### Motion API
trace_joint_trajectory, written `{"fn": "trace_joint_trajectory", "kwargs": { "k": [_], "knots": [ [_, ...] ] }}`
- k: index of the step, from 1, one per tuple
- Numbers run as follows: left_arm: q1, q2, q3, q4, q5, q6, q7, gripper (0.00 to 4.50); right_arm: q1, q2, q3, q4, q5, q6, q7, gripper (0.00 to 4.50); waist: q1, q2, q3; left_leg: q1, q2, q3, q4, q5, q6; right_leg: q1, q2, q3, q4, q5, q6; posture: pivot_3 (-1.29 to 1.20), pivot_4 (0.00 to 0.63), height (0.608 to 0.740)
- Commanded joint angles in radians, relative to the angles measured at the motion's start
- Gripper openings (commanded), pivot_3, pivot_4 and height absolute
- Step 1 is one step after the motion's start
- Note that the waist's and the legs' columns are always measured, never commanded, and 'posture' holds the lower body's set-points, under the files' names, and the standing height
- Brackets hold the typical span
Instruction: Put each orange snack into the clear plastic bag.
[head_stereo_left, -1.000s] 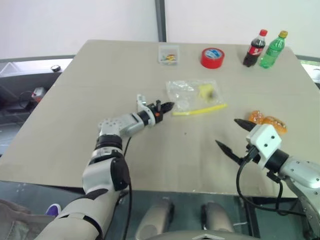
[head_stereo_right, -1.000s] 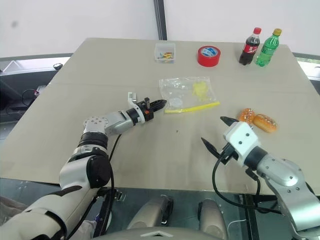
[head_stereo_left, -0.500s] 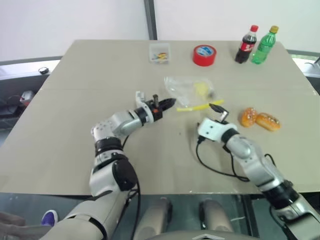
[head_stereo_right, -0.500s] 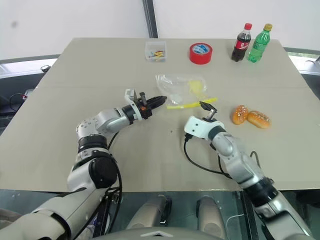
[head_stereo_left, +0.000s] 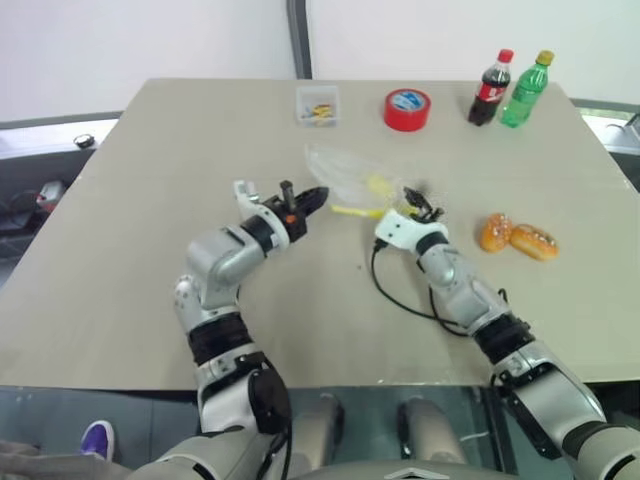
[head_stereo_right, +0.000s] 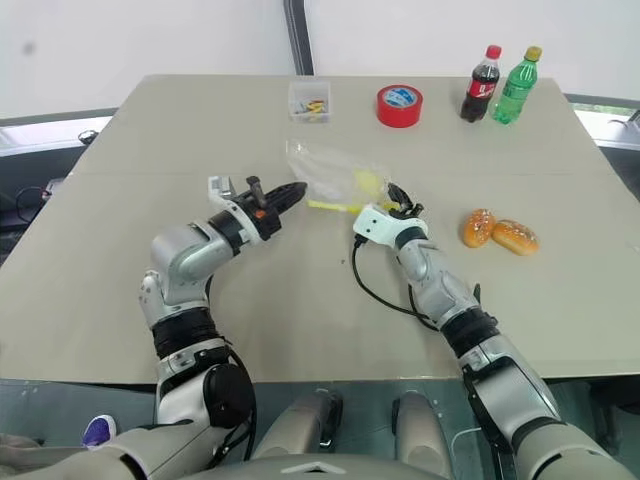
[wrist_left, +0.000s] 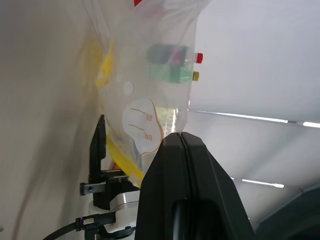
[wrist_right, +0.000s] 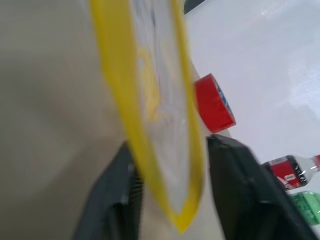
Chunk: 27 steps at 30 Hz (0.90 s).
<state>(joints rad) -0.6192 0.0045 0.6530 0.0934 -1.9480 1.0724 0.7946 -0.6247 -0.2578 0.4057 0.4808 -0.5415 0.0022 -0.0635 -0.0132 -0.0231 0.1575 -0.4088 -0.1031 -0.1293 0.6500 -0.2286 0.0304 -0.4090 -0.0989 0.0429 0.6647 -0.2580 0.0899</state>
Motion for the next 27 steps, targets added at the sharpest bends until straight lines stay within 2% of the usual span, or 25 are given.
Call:
{"fn": "trace_joint_trajectory", "kwargs": {
  "k": [1, 4, 5, 7, 8, 10, 11, 14, 18, 20, 27],
  "knots": [
    [0.011, 0.003, -0.034, -0.073, -0.024, -0.025, -0.01, 0.0, -0.034, -0.012, -0.039, -0.004, 0.017, -0.057, -0.005, 0.09, -0.001, 0.0, 0.0, -0.001, 0.001, 0.0, 0.0, 0.0, 0.0, -0.001, 0.001, 0.0, 0.0, 0.0, 0.0, 0.0, 0.15, 0.74],
    [0.051, 0.095, -0.098, -0.108, -0.024, 0.009, -0.082, 0.0, -0.062, -0.033, -0.065, -0.007, 0.033, -0.081, 0.011, 0.09, -0.005, 0.0, 0.0, -0.001, 0.001, 0.001, 0.0, 0.0, 0.0, -0.002, 0.001, 0.001, 0.0, 0.0, 0.0, 0.0, 0.15, 0.74],
    [0.07, 0.159, -0.128, -0.125, 0.017, 0.036, -0.137, 0.25, -0.077, -0.041, -0.072, -0.002, 0.041, -0.089, 0.023, 0.03, -0.007, 0.0, 0.0, -0.001, 0.001, 0.001, 0.0, 0.0, 0.0, -0.002, 0.001, 0.001, 0.0, 0.0, 0.0, 0.0, 0.15, 0.74],
    [0.119, 0.327, -0.225, -0.213, 0.225, 0.119, -0.362, 0.63, -0.113, -0.058, -0.085, 0.013, 0.06, -0.099, 0.06, 0.0, -0.016, 0.0, 0.0, -0.001, 0.002, 0.001, 0.0, 0.0, 0.0, -0.002, 0.002, 0.001, 0.001, 0.0, -0.001, 0.0, 0.15, 0.74],
    [0.138, 0.394, -0.27, -0.257, 0.334, 0.11, -0.476, 1.15, -0.132, -0.065, -0.092, 0.023, 0.081, -0.103, 0.097, 0.0, -0.026, 0.001, 0.0, -0.001, 0.002, 0.001, -0.001, 0.0, 0.0, -0.003, 0.003, 0.001, 0.001, 0.0, -0.001, 0.0, 0.15, 0.74],
    [0.171, 0.524, -0.373, -0.35, 0.566, -0.002, -0.699, 1.7, -0.17, -0.081, -0.095, 0.037, 0.101, -0.109, 0.163, 0.0, -0.029, 0.002, 0.001, -0.001, 0.002, 0.002, -0.002, 0.0, -0.001, -0.003, 0.004, 0.002, 0.0, 0.001, -0.002, 0.0, 0.15, 0.74],
    [0.196, 0.608, -0.447, -0.422, 0.721, -0.116, -0.853, 2.19, -0.199, -0.09, -0.093, 0.045, 0.112, -0.1, 0.213, 0.0, -0.027, 0.002, 0.001, -0.001, 0.002, 0.003, -0.003, 0.0, -0.001, -0.003, 0.005, 0.002, -0.001, 0.001, -0.002, 0.0, 0.15, 0.74],
    [0.249, 0.747, -0.611, -0.557, 1.039, -0.36, -1.132, 2.19, -0.265, -0.104, -0.096, 0.069, 0.13, -0.068, 0.31, 0.0, -0.029, 0.004, 0.002, -0.001, 0.003, 0.004, -0.006, 0.001, -0.001, -0.003, 0.005, 0.003, -0.004, 0.002, -0.004, 0.0, 0.15, 0.74],
    [0.247, 0.741, -0.726, -0.608, 1.239, -0.484, -1.203, 2.19, -0.318, -0.102, -0.091, 0.063, 0.132, -0.007, 0.391, 0.0, -0.024, 0.005, 0.003, 0.001, 0.005, 0.004, -0.01, 0.001, -0.001, -0.003, 0.005, 0.004, -0.005, 0.002, -0.004, 0.0, 0.15, 0.74],
    [0.23, 0.735, -0.809, -0.61, 1.34, -0.48, -1.172, 2.19, -0.331, -0.097, -0.088, 0.035, 0.134, 0.027, 0.428, 0.0, -0.026, 0.005, 0.003, 0.001, 0.005, 0.004, -0.011, 0.001, -0.002, -0.004, 0.005, 0.003, -0.006, 0.002, -0.004, 0.0, 0.15, 0.74],
    [0.167, 0.606, -0.916, -0.523, 1.599, -0.504, -1.102, 2.19, -0.308, -0.083, -0.089, -0.066, 0.126, 0.102, 0.484, 0.0, -0.029, 0.005, 0.003, -0.005, 0.005, 0.005, -0.011, 0.001, -0.002, -0.012, 0.005, 0.004, -0.003, 0.002, -0.004, 0.0, 0.15, 0.74]
  ]
}}
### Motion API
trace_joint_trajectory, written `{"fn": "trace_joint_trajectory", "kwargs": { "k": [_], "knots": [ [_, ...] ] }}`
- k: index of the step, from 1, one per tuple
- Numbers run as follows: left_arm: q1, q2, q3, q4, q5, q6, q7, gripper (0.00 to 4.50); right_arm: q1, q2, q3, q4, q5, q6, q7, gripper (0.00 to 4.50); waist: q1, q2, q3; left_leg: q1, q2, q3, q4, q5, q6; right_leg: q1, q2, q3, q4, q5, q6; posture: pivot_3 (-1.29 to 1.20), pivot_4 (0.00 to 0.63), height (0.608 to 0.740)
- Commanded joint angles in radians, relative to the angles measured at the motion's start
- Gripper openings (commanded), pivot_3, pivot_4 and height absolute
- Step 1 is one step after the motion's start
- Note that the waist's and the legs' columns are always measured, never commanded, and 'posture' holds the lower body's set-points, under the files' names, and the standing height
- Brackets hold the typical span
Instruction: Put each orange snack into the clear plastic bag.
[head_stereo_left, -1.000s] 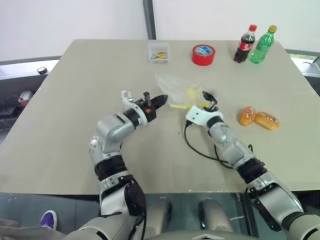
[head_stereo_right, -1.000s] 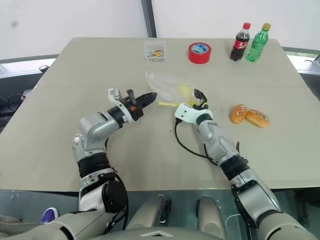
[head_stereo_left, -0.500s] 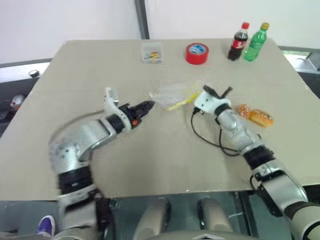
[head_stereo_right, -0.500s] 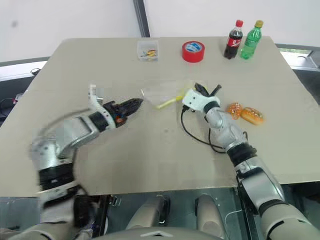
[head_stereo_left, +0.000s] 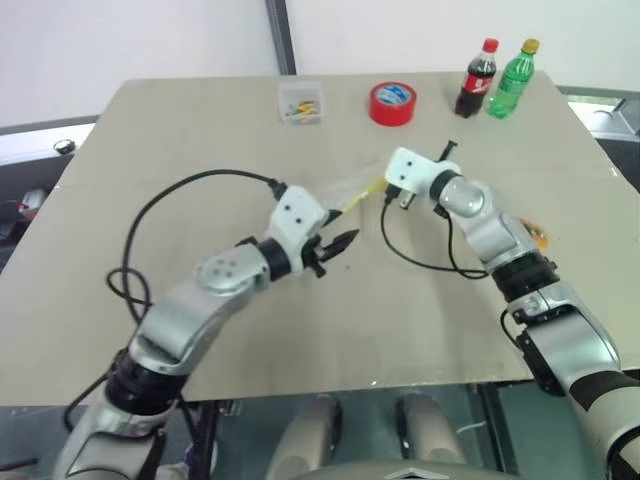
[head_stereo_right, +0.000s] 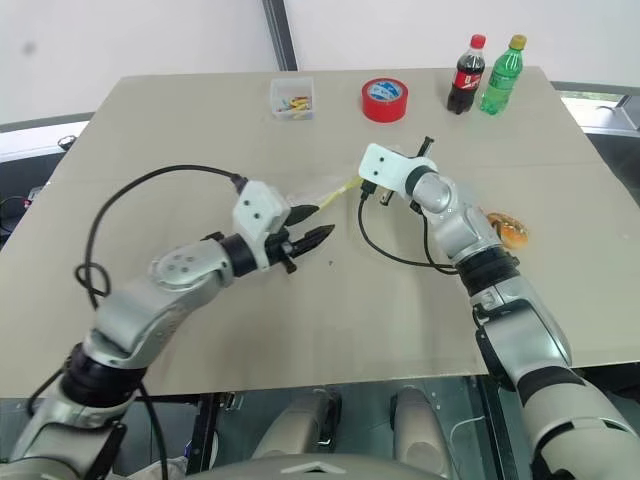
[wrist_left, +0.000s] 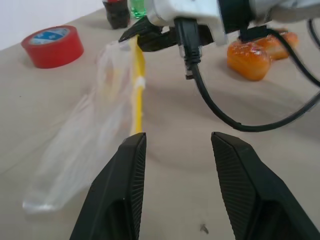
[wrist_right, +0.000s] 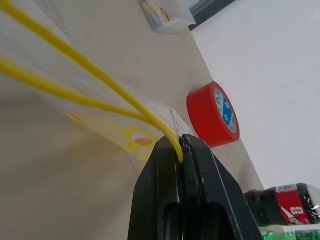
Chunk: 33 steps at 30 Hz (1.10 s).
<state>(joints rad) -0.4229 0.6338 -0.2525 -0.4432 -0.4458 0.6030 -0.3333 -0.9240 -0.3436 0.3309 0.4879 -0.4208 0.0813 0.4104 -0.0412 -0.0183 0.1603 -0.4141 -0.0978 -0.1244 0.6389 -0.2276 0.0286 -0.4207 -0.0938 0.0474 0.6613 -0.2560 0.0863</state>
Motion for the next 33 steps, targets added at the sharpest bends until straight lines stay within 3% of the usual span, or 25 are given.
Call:
{"fn": "trace_joint_trajectory", "kwargs": {
  "k": [1, 6, 16, 19, 22, 28, 31, 33],
  "knots": [
    [-0.033, -0.033, -0.02, 0.025, 0.127, -0.047, 0.023, 2.19, -0.003, 0.005, -0.013, -0.084, 0.003, 0.031, 0.013, 0.0, -0.001, 0.0, 0.0, 0.0, 0.0, 0.0, 0.0, 0.0, 0.0, 0.0, 0.0, 0.0, 0.0, 0.0, 0.0, 0.0, 0.15, 0.74],
    [-0.025, -0.05, -0.044, 0.049, 0.24, -0.098, -0.014, 2.19, 0.009, 0.009, -0.012, -0.111, -0.001, 0.055, 0.019, 0.0, 0.0, 0.0, 0.0, 0.0, 0.0, 0.0, 0.0, 0.0, 0.0, 0.0, 0.0, 0.0, 0.001, 0.0, 0.0, 0.0, 0.15, 0.74],
    [-0.061, -0.176, -0.035, 0.107, 0.349, -0.144, -0.023, 2.19, 0.012, 0.011, -0.016, -0.114, -0.005, 0.079, 0.005, 0.0, -0.001, 0.0, 0.0, 0.0, 0.0, 0.0, 0.002, 0.0, 0.0, 0.0, 0.0, 0.0, 0.002, 0.0, 0.0, 0.0, 0.15, 0.74],
    [-0.059, -0.185, -0.027, 0.106, 0.363, -0.146, -0.036, 1.43, 0.016, 0.006, -0.017, -0.115, -0.008, 0.082, 0.001, 0.0, -0.001, 0.0, 0.0, 0.0, 0.0, 0.0, 0.002, 0.0, 0.0, 0.0, 0.0, 0.0, 0.002, 0.0, 0.0, 0.0, 0.15, 0.74],
    [-0.059, -0.193, -0.022, 0.109, 0.373, -0.145, -0.049, 0.02, 0.025, 0.004, -0.017, -0.123, -0.009, 0.088, -0.002, 0.0, 0.0, 0.0, 0.0, 0.0, 0.0, 0.0, 0.003, 0.0, 0.0, 0.0, 0.0, 0.0, 0.002, 0.0, 0.0, 0.0, 0.15, 0.74],
    [-0.057, -0.188, 0.001, 0.128, 0.408, -0.168, -0.061, 0.02, 0.058, 0.002, -0.018, -0.169, -0.018, 0.124, -0.005, 0.0, -0.001, 0.0, 0.0, 0.0, 0.0, 0.0, 0.003, 0.0, 0.0, 0.0, 0.0, 0.0, 0.003, 0.0, 0.0, 0.0, 0.15, 0.74],
    [-0.037, -0.158, 0.03, 0.165, 0.423, -0.244, -0.078, 0.02, 0.096, -0.034, -0.022, -0.233, -0.001, 0.147, 0.062, 0.0, 0.0, 0.0, 0.0, 0.0, 0.0, 0.0, 0.004, 0.0, 0.0, 0.0, 0.0, -0.001, 0.003, 0.0, 0.0, 0.0, 0.15, 0.74],
    [-0.013, -0.147, 0.072, 0.22, 0.404, -0.355, -0.104, 0.0, 0.15, -0.042, -0.06, -0.32, 0.042, 0.194, 0.092, 0.77, 0.001, 0.0, 0.0, -0.001, 0.0, 0.0, 0.005, 0.0, 0.0, 0.0, 0.0, -0.001, 0.003, 0.0, 0.0, 0.0, 0.15, 0.74]
  ]
}}
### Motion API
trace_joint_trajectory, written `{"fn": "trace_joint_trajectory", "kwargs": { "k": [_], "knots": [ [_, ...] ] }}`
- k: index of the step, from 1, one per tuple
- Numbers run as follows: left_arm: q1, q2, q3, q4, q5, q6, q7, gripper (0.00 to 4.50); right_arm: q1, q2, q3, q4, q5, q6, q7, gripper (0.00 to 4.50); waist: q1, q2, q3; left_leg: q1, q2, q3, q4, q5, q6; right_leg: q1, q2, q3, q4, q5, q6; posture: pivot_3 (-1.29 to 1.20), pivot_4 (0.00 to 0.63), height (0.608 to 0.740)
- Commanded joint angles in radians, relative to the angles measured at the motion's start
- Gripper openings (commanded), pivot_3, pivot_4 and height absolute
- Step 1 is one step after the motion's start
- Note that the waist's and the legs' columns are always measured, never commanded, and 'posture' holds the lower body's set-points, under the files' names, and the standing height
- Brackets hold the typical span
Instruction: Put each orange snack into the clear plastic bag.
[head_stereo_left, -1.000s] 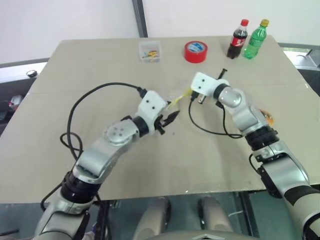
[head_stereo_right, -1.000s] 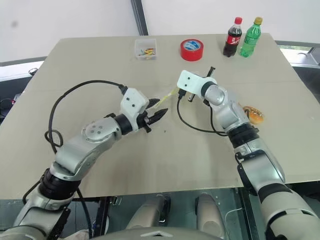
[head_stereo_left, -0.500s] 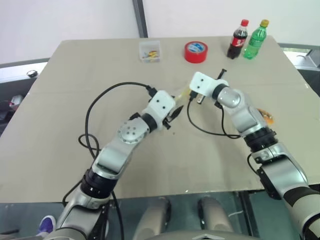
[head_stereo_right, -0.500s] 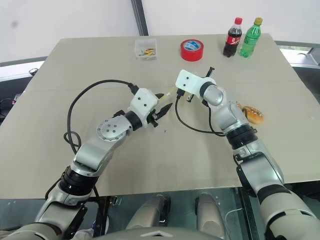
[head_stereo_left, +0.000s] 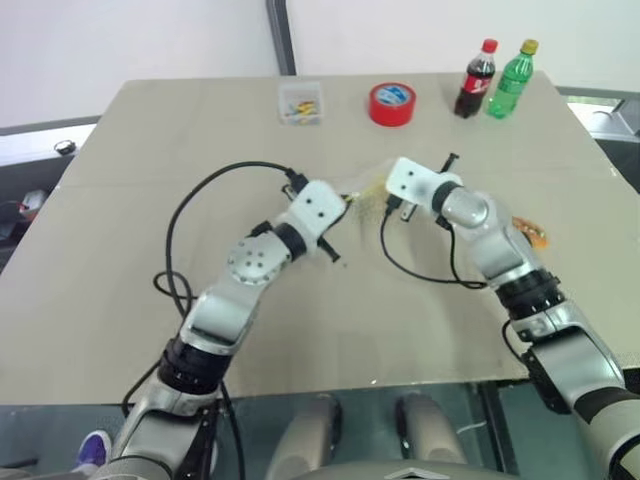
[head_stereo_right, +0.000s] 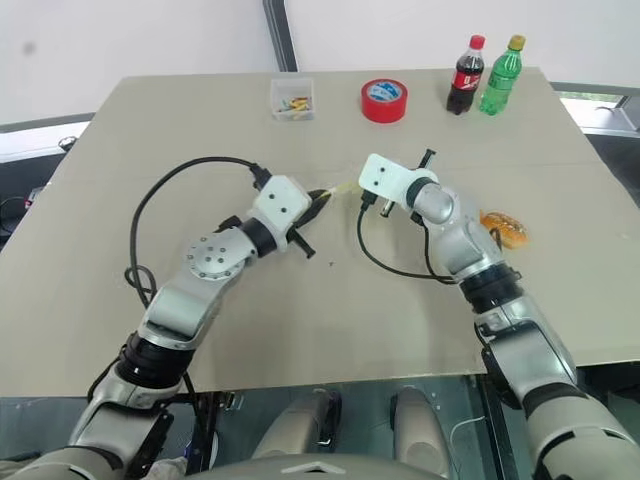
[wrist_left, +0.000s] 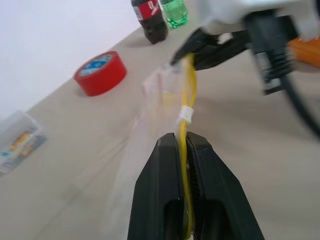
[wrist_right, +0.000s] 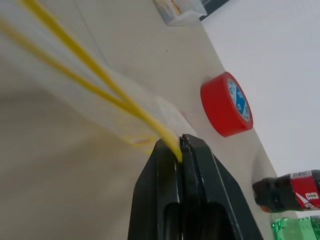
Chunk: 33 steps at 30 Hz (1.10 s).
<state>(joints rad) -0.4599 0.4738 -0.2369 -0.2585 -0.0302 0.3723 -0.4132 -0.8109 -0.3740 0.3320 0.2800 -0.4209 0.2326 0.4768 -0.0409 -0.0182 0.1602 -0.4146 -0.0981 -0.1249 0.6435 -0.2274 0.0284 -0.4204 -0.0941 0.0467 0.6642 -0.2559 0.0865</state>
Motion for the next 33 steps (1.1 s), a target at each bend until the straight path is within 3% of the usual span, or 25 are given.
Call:
{"fn": "trace_joint_trajectory", "kwargs": {
  "k": [1, 5, 8, 14, 19, 33],
  "knots": [
    [0.033, 0.013, 0.075, 0.063, -0.022, -0.182, -0.038, 0.0, 0.058, -0.01, -0.078, -0.15, 0.064, 0.069, 0.038, 0.89, 0.002, 0.0, 0.0, 0.0, 0.0, 0.0, 0.0, 0.0, 0.0, 0.0, 0.0, 0.0, 0.0, 0.0, 0.0, 0.0, 0.15, 0.74],
    [0.05, 0.038, 0.137, 0.174, -0.074, -0.323, -0.132, 0.0, 0.207, -0.051, -0.166, -0.435, 0.185, 0.261, 0.169, 1.04, 0.008, 0.0, 0.0, -0.001, 0.0, -0.003, 0.0, 0.0, 0.0, 0.0, 0.0, -0.002, -0.001, 0.0, 0.0, 0.0, 0.15, 0.74],
    [0.041, 0.041, 0.155, 0.228, -0.091, -0.382, -0.181, 0.0, 0.256, -0.02, -0.232, -0.565, 0.267, 0.413, 0.171, 0.17, 0.008, 0.001, 0.0, -0.001, -0.001, -0.003, 0.002, 0.0, 0.0, 0.001, -0.002, -0.002, -0.001, 0.0, 0.0, 0.0, 0.15, 0.74],
    [0.037, 0.038, 0.154, 0.28, -0.084, -0.455, -0.238, 0.0, 0.223, 0.211, -0.284, -0.686, 0.468, 0.688, 0.111, 0.08, -0.001, 0.001, 0.0, 0.001, 0.0, -0.004, 0.003, 0.0, 0.0, 0.002, 0.0, -0.003, 0.002, 0.0, 0.0, 0.0, 0.15, 0.74],
    [0.038, 0.027, 0.155, 0.277, -0.082, -0.464, -0.253, 0.0, 0.193, 0.287, -0.245, -0.658, 0.508, 0.712, 0.051, 0.08, 0.005, 0.001, 0.0, 0.0, -0.001, -0.004, 0.005, 0.0, 0.0, 0.001, -0.002, -0.003, 0.003, 0.0, 0.0, 0.0, 0.15, 0.74],
    [0.093, 0.025, 0.154, 0.208, -0.086, -0.503, -0.295, 0.0, 0.172, 0.345, -0.222, -0.55, 0.589, 0.691, -0.041, 0.08, -0.002, 0.001, -0.001, 0.0, -0.001, -0.004, 0.005, 0.0, 0.0, 0.001, -0.002, -0.003, 0.005, 0.0, 0.0, 0.0, 0.15, 0.74]
  ]
}}
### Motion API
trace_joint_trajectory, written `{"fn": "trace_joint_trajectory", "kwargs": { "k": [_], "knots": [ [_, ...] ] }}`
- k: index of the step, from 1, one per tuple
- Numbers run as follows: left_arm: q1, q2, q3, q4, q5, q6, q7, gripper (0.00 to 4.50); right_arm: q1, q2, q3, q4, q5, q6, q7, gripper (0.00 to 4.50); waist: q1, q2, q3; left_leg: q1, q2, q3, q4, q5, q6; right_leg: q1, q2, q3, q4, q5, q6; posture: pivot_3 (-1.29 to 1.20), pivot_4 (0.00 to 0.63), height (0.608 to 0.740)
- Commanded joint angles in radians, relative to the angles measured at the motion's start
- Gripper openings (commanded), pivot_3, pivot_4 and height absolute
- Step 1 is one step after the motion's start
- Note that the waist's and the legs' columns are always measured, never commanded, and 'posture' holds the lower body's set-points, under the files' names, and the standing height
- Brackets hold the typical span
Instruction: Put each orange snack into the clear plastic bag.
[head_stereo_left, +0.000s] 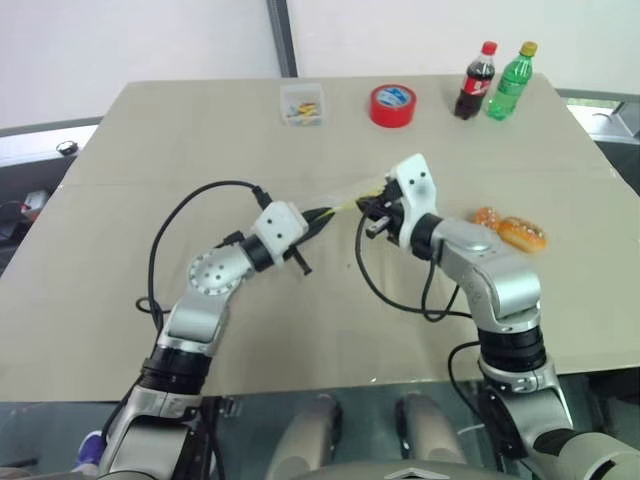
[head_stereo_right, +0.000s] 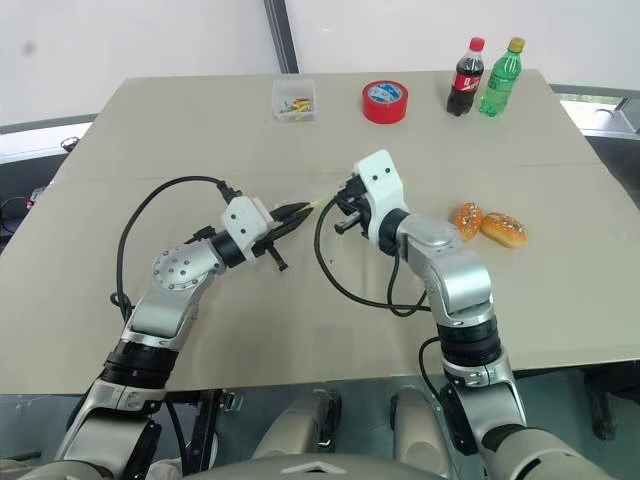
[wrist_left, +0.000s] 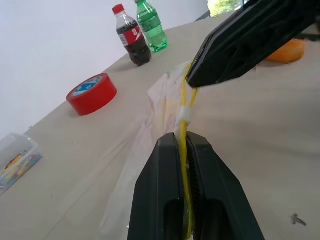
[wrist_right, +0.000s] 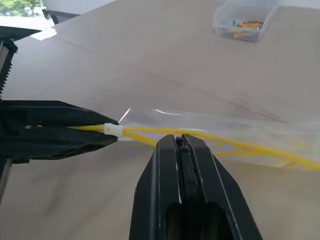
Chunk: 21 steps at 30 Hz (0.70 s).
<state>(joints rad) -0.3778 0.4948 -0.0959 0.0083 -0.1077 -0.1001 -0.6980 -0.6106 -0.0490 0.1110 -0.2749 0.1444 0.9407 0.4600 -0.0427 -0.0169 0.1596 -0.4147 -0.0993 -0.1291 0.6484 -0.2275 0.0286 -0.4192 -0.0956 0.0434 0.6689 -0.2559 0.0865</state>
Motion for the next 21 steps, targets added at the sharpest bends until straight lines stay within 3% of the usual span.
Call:
{"fn": "trace_joint_trajectory", "kwargs": {
  "k": [1, 8, 12, 15, 18, 21],
  "knots": [
    [0.014, 0.004, 0.011, -0.061, -0.01, -0.038, -0.016, 0.0, -0.029, 0.03, -0.006, 0.018, 0.03, -0.016, -0.034, 0.08, 0.0, 0.0, 0.0, 0.0, 0.0, 0.0, 0.0, 0.0, 0.0, 0.0, 0.0, 0.0, 0.0, 0.0, 0.0, 0.0, 0.15, 0.74],
    [0.044, 0.02, 0.006, -0.076, -0.027, -0.048, -0.074, 0.0, -0.051, 0.145, -0.176, 0.189, 0.063, -0.096, -0.209, 0.08, 0.001, 0.0, 0.0, 0.0, 0.0, 0.0, 0.0, 0.0, 0.0, 0.0, 0.0, 0.0, 0.001, 0.0, 0.0, 0.0, 0.15, 0.74],
    [0.042, 0.044, 0.025, -0.037, -0.041, -0.08, -0.12, 0.0, -0.019, -0.128, 0.167, 0.223, -0.227, -0.471, -0.094, 0.08, 0.004, 0.001, 0.0, 0.0, -0.002, 0.0, 0.001, 0.0, 0.0, 0.0, -0.001, 0.0, 0.0, 0.0, 0.0, 0.0, 0.15, 0.74],
    [0.02, 0.063, 0.028, 0.015, -0.043, -0.113, -0.157, 0.0, -0.038, -0.251, 0.316, 0.29, -0.367, -0.702, -0.055, 0.08, -0.004, 0.002, 0.0, 0.001, -0.001, 0.001, 0.0, 0.0, 0.0, 0.0, -0.001, 0.0, 0.0, 0.0, 0.0, 0.0, 0.15, 0.74],
    [0.01, 0.063, 0.027, 0.04, -0.041, -0.129, -0.166, 0.0, -0.077, -0.298, 0.395, 0.393, -0.484, -0.843, -0.072, 0.08, -0.015, 0.001, 0.0, 0.001, 0.001, 0.002, 0.0, 0.0, 0.0, 0.0, 0.002, 0.0, 0.002, 0.0, 0.0, 0.0, 0.15, 0.74],
    [0.011, 0.06, 0.024, 0.048, -0.039, -0.138, -0.169, 0.0, -0.102, -0.306, 0.43, 0.464, -0.559, -0.924, -0.092, 1.41, -0.016, 0.001, 0.0, 0.001, 0.001, 0.002, 0.0, 0.0, 0.0, 0.0, 0.001, 0.001, 0.002, 0.0, 0.0, 0.0, 0.15, 0.74]
  ]
}}
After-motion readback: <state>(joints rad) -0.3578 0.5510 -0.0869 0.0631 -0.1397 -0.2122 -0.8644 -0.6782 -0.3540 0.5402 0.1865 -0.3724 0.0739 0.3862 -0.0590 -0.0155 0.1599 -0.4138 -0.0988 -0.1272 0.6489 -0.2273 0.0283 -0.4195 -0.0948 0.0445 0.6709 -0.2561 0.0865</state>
